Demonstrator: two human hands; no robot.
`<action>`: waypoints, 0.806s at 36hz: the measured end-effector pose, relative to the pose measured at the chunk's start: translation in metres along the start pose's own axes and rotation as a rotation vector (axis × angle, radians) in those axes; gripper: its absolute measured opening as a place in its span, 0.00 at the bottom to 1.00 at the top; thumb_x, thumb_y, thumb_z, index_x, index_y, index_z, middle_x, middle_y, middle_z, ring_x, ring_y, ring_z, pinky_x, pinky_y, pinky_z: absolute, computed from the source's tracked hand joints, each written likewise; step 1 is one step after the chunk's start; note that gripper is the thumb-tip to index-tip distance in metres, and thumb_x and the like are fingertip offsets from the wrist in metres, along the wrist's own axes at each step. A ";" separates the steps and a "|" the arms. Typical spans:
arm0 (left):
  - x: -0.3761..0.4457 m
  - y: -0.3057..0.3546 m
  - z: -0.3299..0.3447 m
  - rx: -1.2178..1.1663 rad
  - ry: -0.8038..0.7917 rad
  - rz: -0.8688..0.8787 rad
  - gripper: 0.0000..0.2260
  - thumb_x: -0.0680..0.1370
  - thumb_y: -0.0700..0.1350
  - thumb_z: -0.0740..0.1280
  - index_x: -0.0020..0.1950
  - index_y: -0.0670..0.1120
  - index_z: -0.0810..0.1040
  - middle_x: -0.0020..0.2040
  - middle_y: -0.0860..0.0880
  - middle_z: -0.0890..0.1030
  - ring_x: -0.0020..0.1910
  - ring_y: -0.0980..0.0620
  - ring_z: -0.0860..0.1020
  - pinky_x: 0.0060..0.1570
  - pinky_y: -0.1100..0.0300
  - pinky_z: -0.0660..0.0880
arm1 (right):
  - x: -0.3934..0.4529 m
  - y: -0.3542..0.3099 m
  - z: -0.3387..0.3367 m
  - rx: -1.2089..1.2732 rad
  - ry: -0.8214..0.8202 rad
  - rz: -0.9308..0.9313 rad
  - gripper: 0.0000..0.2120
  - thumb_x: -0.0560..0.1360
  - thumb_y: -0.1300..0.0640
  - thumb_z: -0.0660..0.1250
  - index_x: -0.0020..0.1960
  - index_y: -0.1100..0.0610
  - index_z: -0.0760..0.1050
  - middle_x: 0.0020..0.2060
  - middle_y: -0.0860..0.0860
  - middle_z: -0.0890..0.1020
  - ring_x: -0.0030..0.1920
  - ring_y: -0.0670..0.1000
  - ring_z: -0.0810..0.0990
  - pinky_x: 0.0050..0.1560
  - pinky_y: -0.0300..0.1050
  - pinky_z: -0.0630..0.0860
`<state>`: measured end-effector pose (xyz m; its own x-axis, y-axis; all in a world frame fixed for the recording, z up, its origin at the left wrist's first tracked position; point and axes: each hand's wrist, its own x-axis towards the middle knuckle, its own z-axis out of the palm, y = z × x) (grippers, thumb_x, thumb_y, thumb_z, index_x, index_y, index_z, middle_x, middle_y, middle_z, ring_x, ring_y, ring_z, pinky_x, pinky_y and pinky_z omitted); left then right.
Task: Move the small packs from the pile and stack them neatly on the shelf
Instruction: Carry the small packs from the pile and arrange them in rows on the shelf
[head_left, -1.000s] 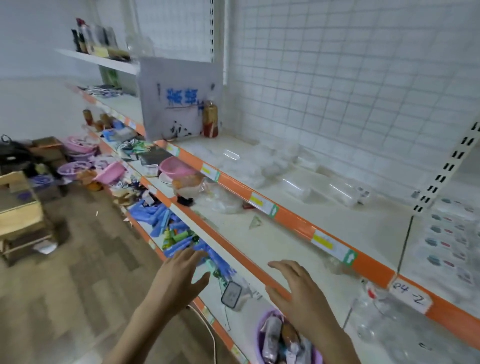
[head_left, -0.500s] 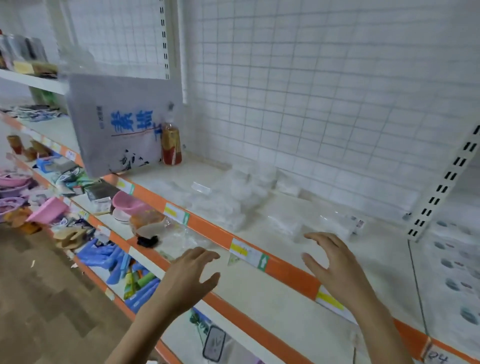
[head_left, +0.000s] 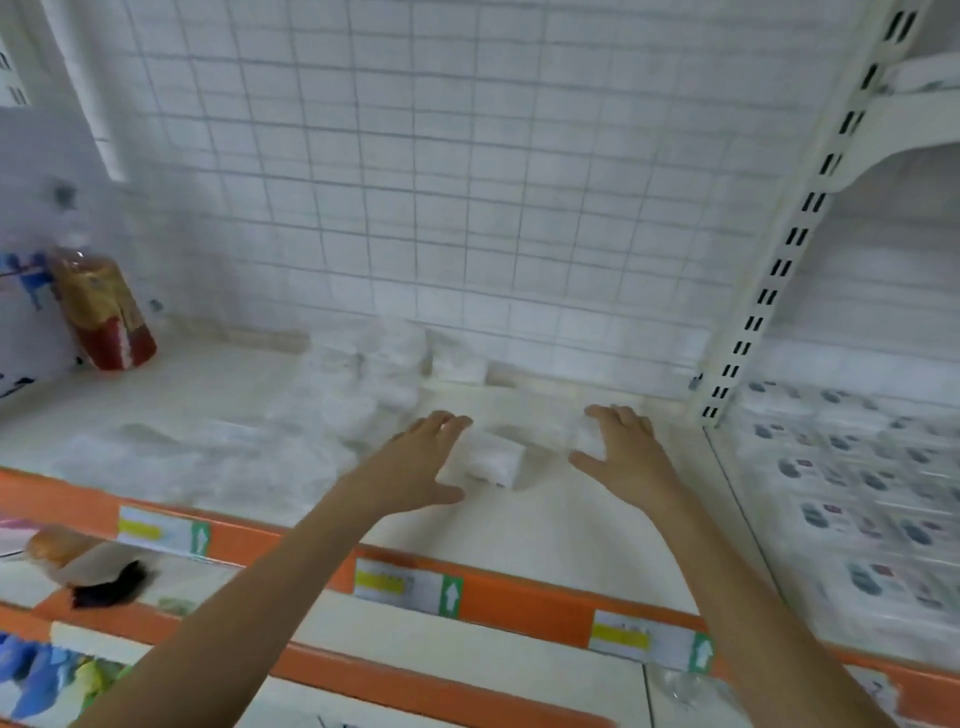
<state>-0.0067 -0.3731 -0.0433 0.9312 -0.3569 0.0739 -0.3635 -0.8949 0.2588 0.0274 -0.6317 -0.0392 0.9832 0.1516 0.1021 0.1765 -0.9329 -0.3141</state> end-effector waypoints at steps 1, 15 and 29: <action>0.007 -0.002 -0.001 -0.015 -0.008 0.021 0.35 0.73 0.51 0.70 0.73 0.46 0.56 0.71 0.47 0.61 0.67 0.48 0.64 0.64 0.54 0.66 | 0.002 -0.001 0.003 -0.023 -0.001 0.019 0.31 0.74 0.46 0.66 0.72 0.54 0.59 0.69 0.55 0.63 0.69 0.58 0.59 0.65 0.51 0.64; 0.077 -0.058 -0.050 -0.395 -0.079 0.128 0.33 0.56 0.67 0.68 0.58 0.57 0.70 0.49 0.56 0.69 0.49 0.59 0.71 0.44 0.69 0.67 | 0.005 -0.032 0.010 0.900 0.005 0.240 0.14 0.72 0.54 0.70 0.56 0.52 0.72 0.48 0.48 0.81 0.45 0.44 0.81 0.46 0.36 0.73; 0.078 -0.091 -0.038 -0.419 -0.199 0.250 0.36 0.72 0.50 0.71 0.74 0.52 0.56 0.63 0.53 0.65 0.54 0.54 0.70 0.50 0.67 0.67 | 0.012 -0.086 0.045 0.916 -0.051 0.134 0.27 0.70 0.56 0.71 0.63 0.40 0.63 0.59 0.50 0.79 0.57 0.48 0.79 0.57 0.46 0.76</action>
<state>0.0999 -0.3093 -0.0243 0.7794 -0.6264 0.0091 -0.4945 -0.6063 0.6228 0.0258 -0.5354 -0.0531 0.9951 0.0955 -0.0238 0.0085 -0.3247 -0.9458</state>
